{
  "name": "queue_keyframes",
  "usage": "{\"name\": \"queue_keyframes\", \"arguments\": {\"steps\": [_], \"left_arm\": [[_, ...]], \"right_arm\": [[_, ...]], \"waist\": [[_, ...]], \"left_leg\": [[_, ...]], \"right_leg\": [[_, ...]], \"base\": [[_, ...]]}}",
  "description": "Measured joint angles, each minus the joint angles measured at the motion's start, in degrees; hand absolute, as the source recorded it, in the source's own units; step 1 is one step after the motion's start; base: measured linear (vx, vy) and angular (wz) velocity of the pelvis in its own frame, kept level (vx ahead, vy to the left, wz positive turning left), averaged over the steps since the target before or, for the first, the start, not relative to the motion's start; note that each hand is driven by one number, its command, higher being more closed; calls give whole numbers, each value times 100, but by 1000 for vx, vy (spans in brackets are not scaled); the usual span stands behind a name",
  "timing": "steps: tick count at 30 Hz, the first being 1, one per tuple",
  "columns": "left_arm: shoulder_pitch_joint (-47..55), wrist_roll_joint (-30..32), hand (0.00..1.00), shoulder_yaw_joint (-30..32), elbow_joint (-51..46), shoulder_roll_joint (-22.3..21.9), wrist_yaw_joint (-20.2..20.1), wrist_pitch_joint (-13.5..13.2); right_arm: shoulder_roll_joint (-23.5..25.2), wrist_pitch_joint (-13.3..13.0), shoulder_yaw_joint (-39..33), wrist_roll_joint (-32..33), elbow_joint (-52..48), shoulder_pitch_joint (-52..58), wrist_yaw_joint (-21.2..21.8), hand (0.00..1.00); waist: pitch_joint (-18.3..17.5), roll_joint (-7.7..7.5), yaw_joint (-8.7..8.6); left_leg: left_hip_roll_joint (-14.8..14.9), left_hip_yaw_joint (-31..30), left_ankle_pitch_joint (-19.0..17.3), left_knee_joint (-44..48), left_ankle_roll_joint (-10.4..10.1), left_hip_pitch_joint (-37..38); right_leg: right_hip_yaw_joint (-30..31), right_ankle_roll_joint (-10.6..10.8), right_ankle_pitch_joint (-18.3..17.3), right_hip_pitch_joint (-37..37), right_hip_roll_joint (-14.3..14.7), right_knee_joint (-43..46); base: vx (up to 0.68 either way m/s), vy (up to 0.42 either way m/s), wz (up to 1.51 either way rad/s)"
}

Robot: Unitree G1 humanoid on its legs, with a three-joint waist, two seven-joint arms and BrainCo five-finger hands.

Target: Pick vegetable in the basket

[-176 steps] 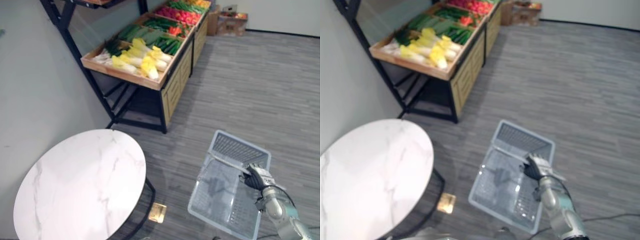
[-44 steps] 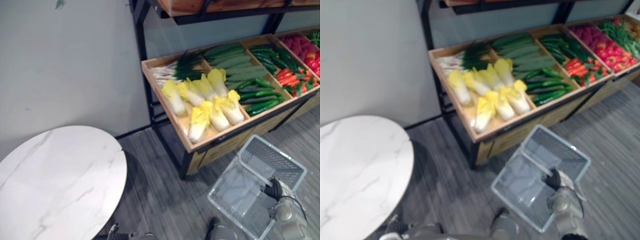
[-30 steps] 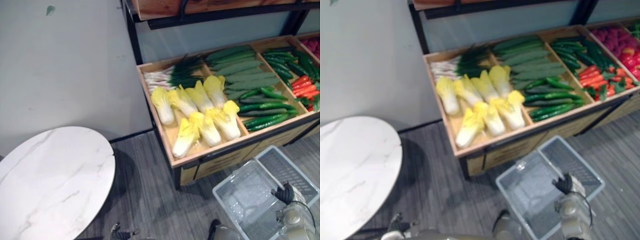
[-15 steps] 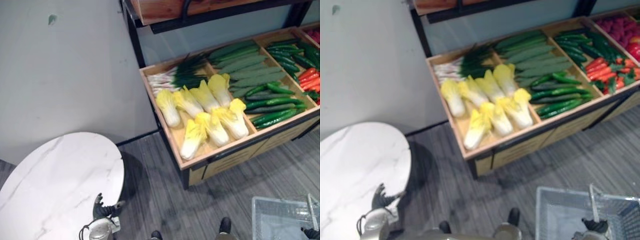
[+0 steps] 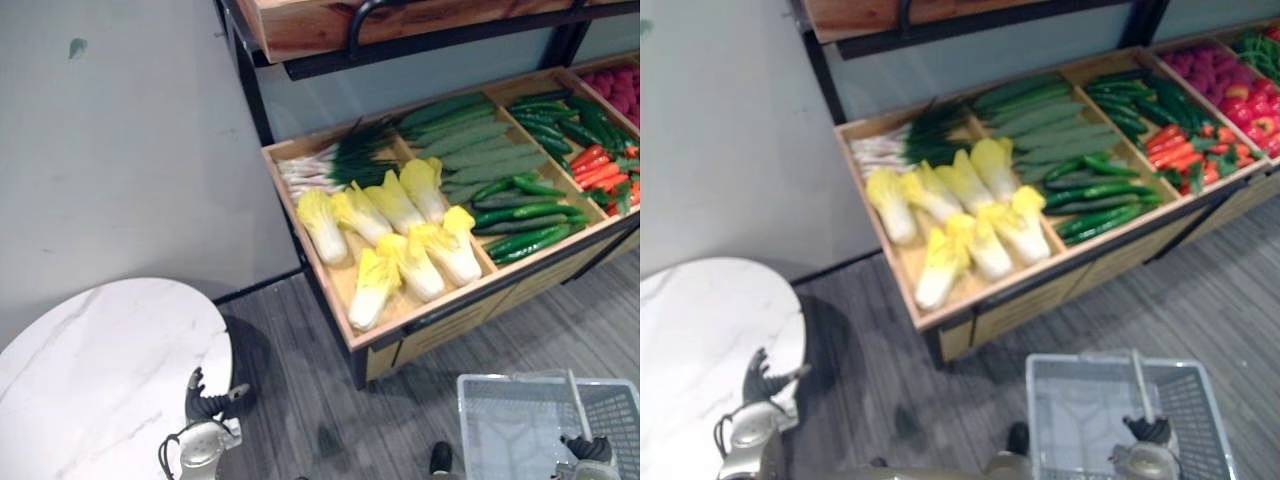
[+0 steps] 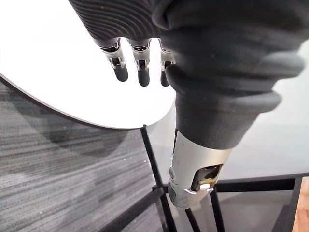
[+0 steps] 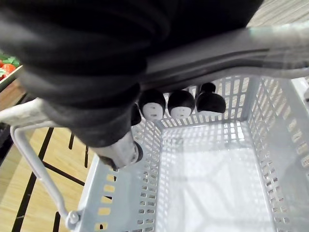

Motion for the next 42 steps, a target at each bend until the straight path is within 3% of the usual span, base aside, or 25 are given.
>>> {"name": "queue_keyframes", "arguments": {"steps": [4,10,19,22,24,31,37,42], "left_arm": [[-104,44,0,16,-388,49,75,52],[-88,481,0,42,-2086,26,242,55],[-93,731,0,-219,-3477,-570,266,186],[-106,884,0,-513,-3650,-599,219,190],[-117,904,0,-772,-3692,-618,143,192],[-436,906,0,-1393,-3689,-840,-19,302],[-668,997,0,-1597,-3507,-837,-9,428],[-777,1122,0,-1601,-3127,-810,10,571]], "right_arm": [[89,-11,215,1,-242,-25,2,100],[88,-18,224,-11,-320,22,5,100],[95,-22,226,-52,-327,61,37,100],[95,-12,227,-55,-327,53,44,100],[95,8,265,-65,-327,61,50,100],[95,35,334,-89,-326,161,54,100],[120,58,345,-275,-328,117,53,100],[169,78,362,-277,-371,136,52,100]], "waist": [[-47,-73,5],[-59,-77,-6],[-71,-48,-15],[-72,-46,-38],[-72,-45,-140],[-68,-53,-166],[-61,-64,-291],[-56,-74,-296]], "left_leg": [[8,77,-7,1,-10,-162],[17,-25,-8,-3,-11,-147],[47,64,-151,7,-75,65],[56,116,-149,7,-74,39],[96,157,-148,10,-75,53],[136,365,-169,6,-105,161],[148,450,-177,4,-117,186],[155,554,-198,15,-133,242]], "right_leg": [[60,-16,22,-216,14,-2],[-44,-25,45,-154,26,1],[37,-28,41,-75,55,102],[124,-30,41,-201,77,140],[156,-47,30,-222,121,160],[359,-50,28,-274,187,168],[445,-63,38,-328,213,179],[471,-142,98,-312,237,106]], "base": [[-2,-19,-9],[51,-9,4],[-15,-2,-7],[-39,-31,-17],[-19,-46,-11],[-5,-30,-14],[-5,-26,-8],[-18,-27,-12]]}}
